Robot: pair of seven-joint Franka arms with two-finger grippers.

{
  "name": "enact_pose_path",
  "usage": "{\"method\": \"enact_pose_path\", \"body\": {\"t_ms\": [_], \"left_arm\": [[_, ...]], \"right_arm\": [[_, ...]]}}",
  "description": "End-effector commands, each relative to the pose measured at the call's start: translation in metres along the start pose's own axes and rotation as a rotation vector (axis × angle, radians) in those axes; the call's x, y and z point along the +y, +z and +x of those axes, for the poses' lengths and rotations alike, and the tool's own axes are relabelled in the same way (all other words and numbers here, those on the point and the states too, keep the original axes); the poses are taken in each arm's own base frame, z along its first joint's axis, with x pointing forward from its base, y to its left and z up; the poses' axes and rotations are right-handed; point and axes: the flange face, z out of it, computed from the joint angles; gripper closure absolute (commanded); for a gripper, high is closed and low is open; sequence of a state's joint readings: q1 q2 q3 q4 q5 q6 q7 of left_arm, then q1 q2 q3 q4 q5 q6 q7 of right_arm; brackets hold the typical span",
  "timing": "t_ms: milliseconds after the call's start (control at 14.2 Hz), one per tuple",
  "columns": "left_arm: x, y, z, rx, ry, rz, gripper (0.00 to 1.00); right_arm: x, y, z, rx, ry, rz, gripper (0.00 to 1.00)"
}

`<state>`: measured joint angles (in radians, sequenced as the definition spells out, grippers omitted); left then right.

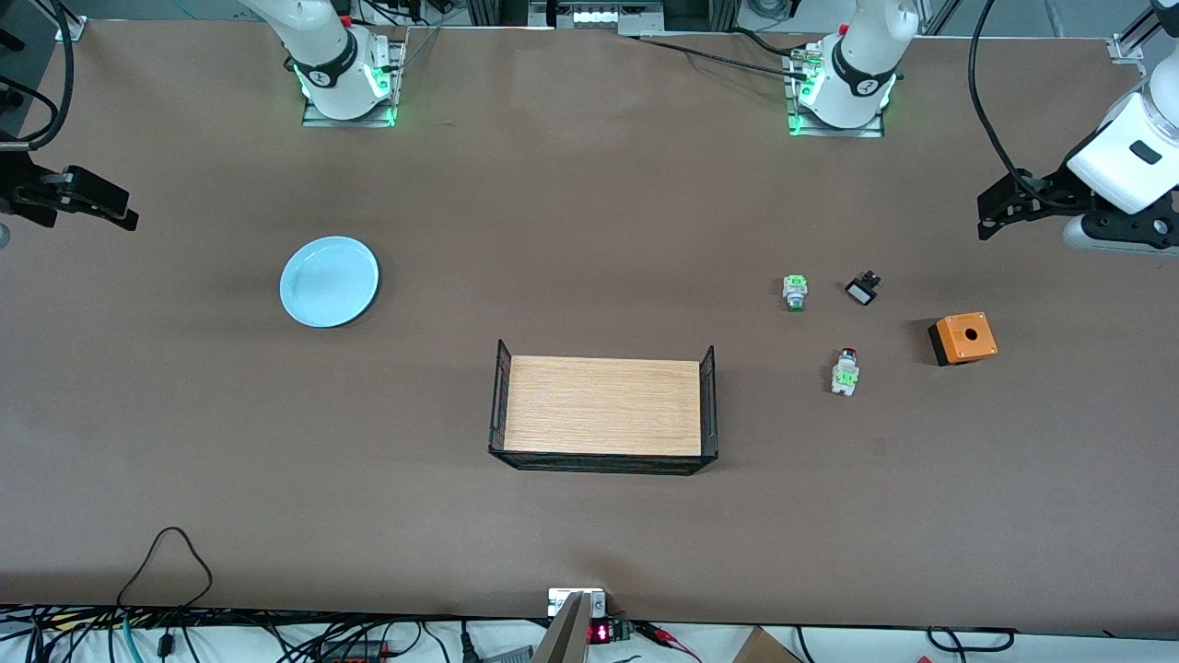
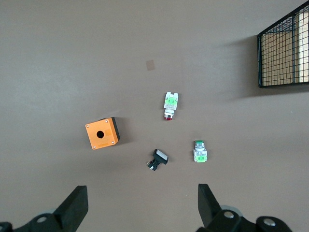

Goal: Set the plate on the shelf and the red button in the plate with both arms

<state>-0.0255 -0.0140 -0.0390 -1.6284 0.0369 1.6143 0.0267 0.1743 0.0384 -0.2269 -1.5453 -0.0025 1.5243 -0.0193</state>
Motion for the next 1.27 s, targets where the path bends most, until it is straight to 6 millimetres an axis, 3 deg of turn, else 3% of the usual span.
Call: {"method": "enact_pose_path", "body": {"t_ms": [0,423,776,917,1199], "left_arm": [[-0.004,-0.005,0.001,-0.005,-0.007,0.013,0.0],[-0.004,-0.006,0.001,-0.003,-0.007,0.013,0.0],[-0.004,-0.006,0.001,-0.005,-0.007,0.013,0.0],[-0.004,-0.006,0.001,-0.005,-0.007,0.013,0.0],[-0.004,-0.005,0.0,-0.01,-0.007,0.013,0.0]], "right_arm": [[-0.001,-0.008,-0.008,-0.016,-0.016,-0.002,0.0],[0.003,0.003,0.0,-0.03,-0.005,-0.014,0.0],[-0.002,0.032,0.016,-0.078,-0.006,-0.025,0.0],[-0.003,0.053,0.027,-0.112,-0.005,-0.027,0.0],[-0.002,0.065,0.035,-0.111,0.01,-0.037,0.0]]}}
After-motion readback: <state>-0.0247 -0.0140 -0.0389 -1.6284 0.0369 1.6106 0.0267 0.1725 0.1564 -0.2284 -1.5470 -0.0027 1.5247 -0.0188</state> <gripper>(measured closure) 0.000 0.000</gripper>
